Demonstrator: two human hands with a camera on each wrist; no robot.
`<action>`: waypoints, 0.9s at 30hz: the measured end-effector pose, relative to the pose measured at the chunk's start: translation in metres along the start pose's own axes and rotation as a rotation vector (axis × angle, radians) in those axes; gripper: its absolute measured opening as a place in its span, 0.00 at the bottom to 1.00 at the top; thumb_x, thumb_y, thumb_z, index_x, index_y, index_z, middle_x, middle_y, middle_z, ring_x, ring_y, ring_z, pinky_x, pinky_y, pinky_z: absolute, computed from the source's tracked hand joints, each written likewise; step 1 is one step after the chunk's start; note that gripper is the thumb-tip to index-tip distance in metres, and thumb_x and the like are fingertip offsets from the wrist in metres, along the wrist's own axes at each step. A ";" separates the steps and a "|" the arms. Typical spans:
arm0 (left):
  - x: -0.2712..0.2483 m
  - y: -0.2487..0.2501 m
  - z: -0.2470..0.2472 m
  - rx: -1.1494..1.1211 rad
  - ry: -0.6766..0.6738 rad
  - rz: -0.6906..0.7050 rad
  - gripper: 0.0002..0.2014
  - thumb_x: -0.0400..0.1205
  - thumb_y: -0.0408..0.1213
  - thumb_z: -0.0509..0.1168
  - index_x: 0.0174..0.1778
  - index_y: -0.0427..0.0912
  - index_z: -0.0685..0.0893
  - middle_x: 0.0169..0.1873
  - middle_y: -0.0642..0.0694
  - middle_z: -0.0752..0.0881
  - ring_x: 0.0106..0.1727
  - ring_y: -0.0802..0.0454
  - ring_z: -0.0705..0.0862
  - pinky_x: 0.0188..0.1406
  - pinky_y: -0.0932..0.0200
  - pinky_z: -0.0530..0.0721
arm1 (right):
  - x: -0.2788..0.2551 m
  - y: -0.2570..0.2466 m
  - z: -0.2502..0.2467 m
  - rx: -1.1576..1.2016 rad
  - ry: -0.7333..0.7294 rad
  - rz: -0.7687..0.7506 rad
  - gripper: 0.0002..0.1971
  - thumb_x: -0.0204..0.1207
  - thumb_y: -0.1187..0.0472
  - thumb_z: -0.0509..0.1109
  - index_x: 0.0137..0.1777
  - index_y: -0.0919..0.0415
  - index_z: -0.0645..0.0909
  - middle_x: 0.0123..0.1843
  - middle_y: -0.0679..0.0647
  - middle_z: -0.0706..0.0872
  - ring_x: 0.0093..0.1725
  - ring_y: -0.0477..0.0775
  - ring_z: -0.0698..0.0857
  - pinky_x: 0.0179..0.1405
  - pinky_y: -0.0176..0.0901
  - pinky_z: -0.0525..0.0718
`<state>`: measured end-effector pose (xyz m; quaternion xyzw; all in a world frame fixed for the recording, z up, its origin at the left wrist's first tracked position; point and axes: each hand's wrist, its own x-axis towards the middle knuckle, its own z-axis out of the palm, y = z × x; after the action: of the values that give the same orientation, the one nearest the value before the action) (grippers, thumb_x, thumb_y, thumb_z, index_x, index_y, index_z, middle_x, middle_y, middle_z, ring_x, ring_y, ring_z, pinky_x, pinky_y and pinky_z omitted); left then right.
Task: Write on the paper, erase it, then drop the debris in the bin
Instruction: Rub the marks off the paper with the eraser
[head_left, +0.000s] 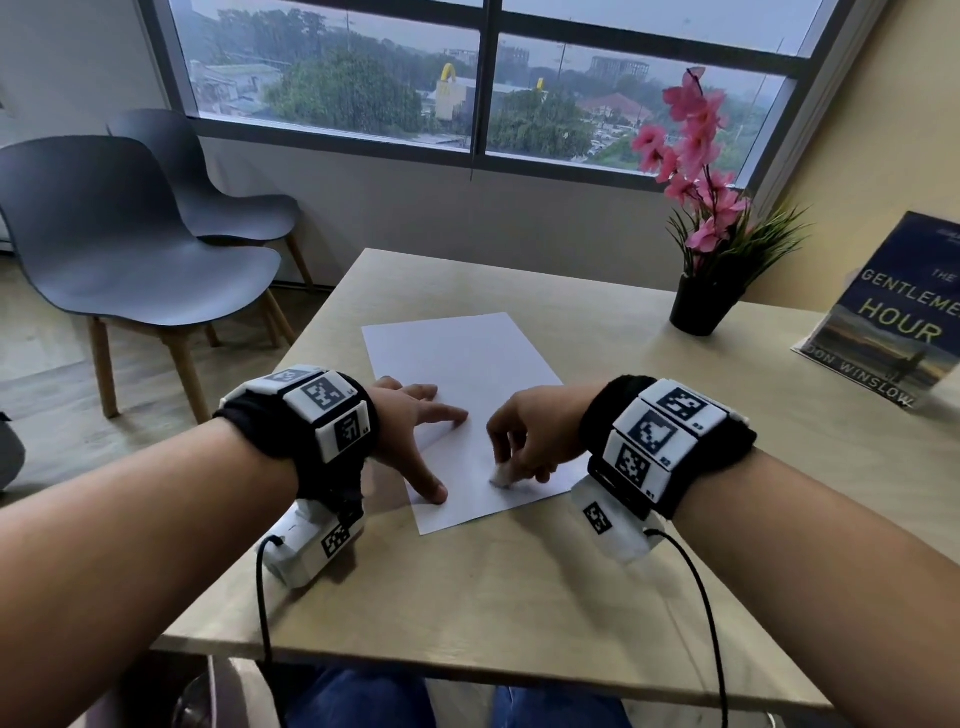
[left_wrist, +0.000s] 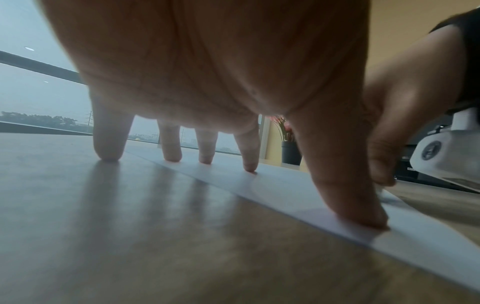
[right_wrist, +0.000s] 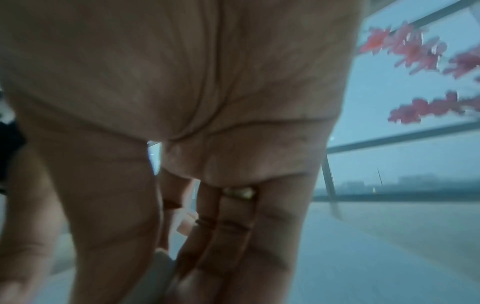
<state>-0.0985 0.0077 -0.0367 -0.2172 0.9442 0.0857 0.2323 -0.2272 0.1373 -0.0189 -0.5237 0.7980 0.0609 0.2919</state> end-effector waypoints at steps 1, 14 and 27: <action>0.000 0.000 0.000 0.002 0.001 0.000 0.49 0.66 0.66 0.72 0.79 0.73 0.49 0.84 0.59 0.44 0.84 0.45 0.45 0.83 0.42 0.53 | -0.001 -0.001 0.000 -0.002 -0.030 -0.012 0.11 0.72 0.49 0.75 0.48 0.55 0.83 0.44 0.55 0.92 0.36 0.49 0.86 0.48 0.44 0.85; 0.002 0.000 0.001 0.028 0.006 -0.009 0.50 0.65 0.68 0.71 0.79 0.73 0.48 0.84 0.57 0.44 0.84 0.44 0.45 0.82 0.39 0.53 | 0.005 -0.006 -0.001 0.010 -0.018 -0.014 0.11 0.72 0.46 0.75 0.45 0.52 0.81 0.49 0.56 0.92 0.39 0.50 0.88 0.51 0.46 0.86; 0.002 0.000 0.002 0.029 0.015 -0.007 0.50 0.64 0.70 0.70 0.78 0.74 0.49 0.84 0.57 0.46 0.83 0.44 0.48 0.81 0.39 0.57 | 0.011 -0.002 -0.002 0.048 0.040 -0.019 0.11 0.74 0.48 0.75 0.47 0.53 0.80 0.50 0.58 0.92 0.38 0.51 0.88 0.52 0.46 0.87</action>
<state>-0.0990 0.0075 -0.0393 -0.2179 0.9462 0.0694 0.2289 -0.2289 0.1272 -0.0227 -0.5253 0.7999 0.0285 0.2887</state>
